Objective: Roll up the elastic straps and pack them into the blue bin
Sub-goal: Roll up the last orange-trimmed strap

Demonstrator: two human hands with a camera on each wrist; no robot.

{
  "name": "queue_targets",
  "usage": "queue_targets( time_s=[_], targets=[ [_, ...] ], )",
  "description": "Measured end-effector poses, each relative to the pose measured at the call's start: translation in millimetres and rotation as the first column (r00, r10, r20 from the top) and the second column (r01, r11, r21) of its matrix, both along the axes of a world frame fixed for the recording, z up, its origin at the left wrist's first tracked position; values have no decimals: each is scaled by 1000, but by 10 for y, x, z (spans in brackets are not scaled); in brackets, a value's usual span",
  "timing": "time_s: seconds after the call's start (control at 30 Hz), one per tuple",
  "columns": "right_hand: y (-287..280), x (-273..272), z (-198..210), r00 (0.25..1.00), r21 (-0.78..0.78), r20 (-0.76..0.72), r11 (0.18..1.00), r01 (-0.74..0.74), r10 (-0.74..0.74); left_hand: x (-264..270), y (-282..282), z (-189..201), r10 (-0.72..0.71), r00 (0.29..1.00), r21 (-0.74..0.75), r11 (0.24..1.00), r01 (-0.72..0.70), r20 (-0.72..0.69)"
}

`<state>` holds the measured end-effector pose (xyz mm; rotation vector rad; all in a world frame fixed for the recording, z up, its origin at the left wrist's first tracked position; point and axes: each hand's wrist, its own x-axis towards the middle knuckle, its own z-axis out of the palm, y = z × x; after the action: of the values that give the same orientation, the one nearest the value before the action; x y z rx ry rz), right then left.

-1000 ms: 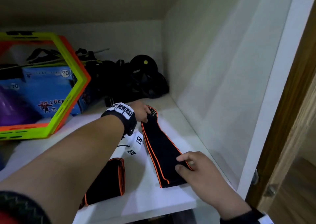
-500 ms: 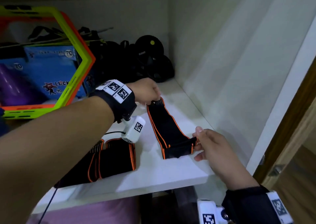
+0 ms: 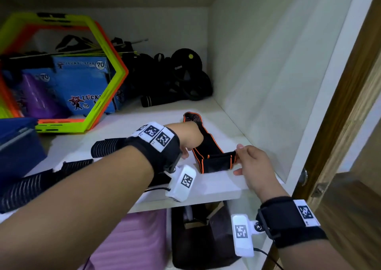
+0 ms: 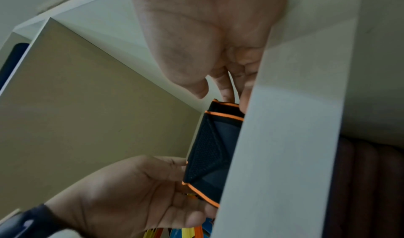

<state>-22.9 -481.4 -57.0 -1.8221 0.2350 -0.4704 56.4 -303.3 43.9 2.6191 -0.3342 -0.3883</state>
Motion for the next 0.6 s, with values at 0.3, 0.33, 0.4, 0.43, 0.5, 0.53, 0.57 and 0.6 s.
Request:
queue_targets(
  time_s=[0.3, 0.33, 0.4, 0.43, 0.5, 0.53, 0.57, 0.6],
  targets=[
    [-101, 1, 5, 995, 207, -16, 974, -96, 101, -332, -233, -418, 238, 971, -266, 937, -225, 18],
    [-104, -19, -3, 992, 192, -14, 974, -118, 123, -413, -226, -520, 308, 950, -360, 892, -273, 42],
    [-107, -23, -28, 987, 188, 0, 970, -156, 159, -499, -187, -644, 419, 908, -488, 792, -367, -4],
    [-121, -21, -45, 984, 172, 11, 969, -176, 177, -556, -184, -708, 429, 903, -530, 762, -373, -20],
    [-129, -30, -63, 977, 102, 22, 972, -214, 213, -661, -185, -778, 420, 908, -592, 730, -342, -6],
    [-125, -36, -69, 974, 71, 27, 971, -228, 226, -682, -167, -807, 408, 912, -594, 745, -303, 46],
    [-116, -43, -70, 971, 39, 32, 971, -237, 236, -721, -149, -813, 385, 916, -574, 777, -259, 108],
    [-109, -52, -63, 968, 6, 36, 969, -249, 248, -769, -143, -813, 348, 921, -538, 817, -207, 174]
  ],
)
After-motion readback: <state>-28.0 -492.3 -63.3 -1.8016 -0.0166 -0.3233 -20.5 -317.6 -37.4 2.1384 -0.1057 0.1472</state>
